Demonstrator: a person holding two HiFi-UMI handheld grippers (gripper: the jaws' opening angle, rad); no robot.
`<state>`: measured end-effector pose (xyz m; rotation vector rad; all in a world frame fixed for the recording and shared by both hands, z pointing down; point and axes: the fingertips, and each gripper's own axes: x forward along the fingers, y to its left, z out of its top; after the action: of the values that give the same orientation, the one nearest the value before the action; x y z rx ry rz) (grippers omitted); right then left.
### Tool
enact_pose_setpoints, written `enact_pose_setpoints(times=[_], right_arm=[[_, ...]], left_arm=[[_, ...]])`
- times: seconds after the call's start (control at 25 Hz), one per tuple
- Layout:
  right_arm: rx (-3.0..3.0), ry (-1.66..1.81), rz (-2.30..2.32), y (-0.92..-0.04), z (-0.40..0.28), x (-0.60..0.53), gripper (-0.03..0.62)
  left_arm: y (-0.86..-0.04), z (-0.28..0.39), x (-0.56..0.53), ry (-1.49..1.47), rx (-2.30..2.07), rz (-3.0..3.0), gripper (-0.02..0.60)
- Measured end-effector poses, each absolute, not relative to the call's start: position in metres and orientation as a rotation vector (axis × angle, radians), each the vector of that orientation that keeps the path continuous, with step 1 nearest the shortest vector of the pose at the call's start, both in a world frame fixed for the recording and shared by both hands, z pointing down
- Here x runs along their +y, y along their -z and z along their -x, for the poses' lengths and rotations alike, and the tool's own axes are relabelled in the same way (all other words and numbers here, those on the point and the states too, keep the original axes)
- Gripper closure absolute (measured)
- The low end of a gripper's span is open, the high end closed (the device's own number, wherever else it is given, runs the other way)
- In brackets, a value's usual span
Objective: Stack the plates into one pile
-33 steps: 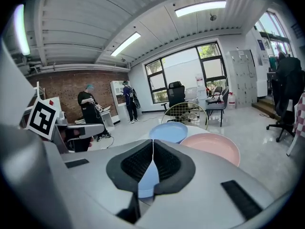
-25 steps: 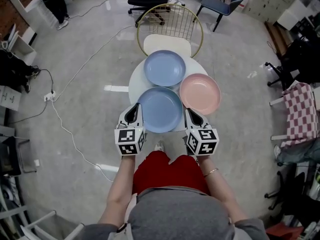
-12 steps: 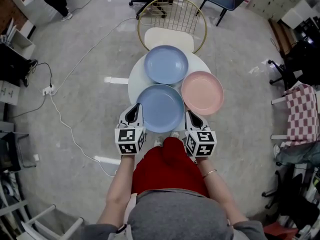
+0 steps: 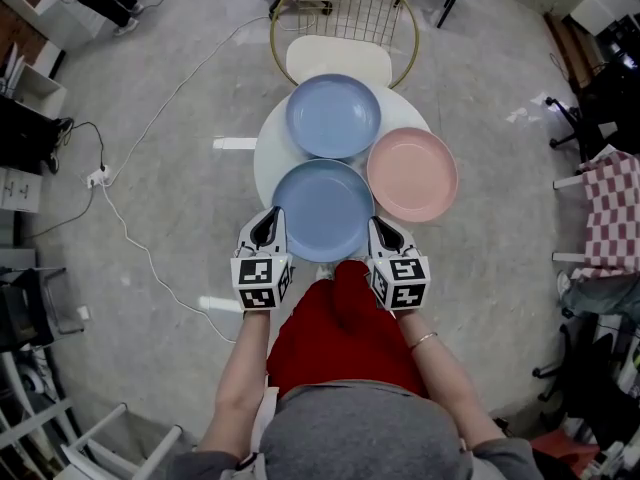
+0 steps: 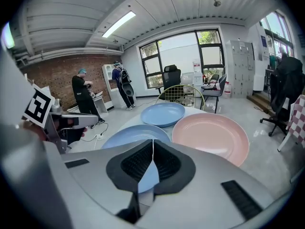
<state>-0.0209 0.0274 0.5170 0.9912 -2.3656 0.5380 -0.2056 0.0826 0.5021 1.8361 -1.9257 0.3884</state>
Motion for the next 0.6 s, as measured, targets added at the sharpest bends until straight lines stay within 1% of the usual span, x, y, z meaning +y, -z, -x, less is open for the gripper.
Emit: enact_pose_setpoints(times=[0.12,0.6], right_arm=[[-2.339,-0.557,-1.001,-0.528,0.018,0.023,0.563],[-2.2,-0.595,-0.972,-0.574,0.011,0.021,0.563]], left_arm=[[-0.517,0.205,0.082,-0.438,-1.899,-1.825,0.565],[-0.557,0.209,0.085,-0.483,-1.863,-1.729,0.563]])
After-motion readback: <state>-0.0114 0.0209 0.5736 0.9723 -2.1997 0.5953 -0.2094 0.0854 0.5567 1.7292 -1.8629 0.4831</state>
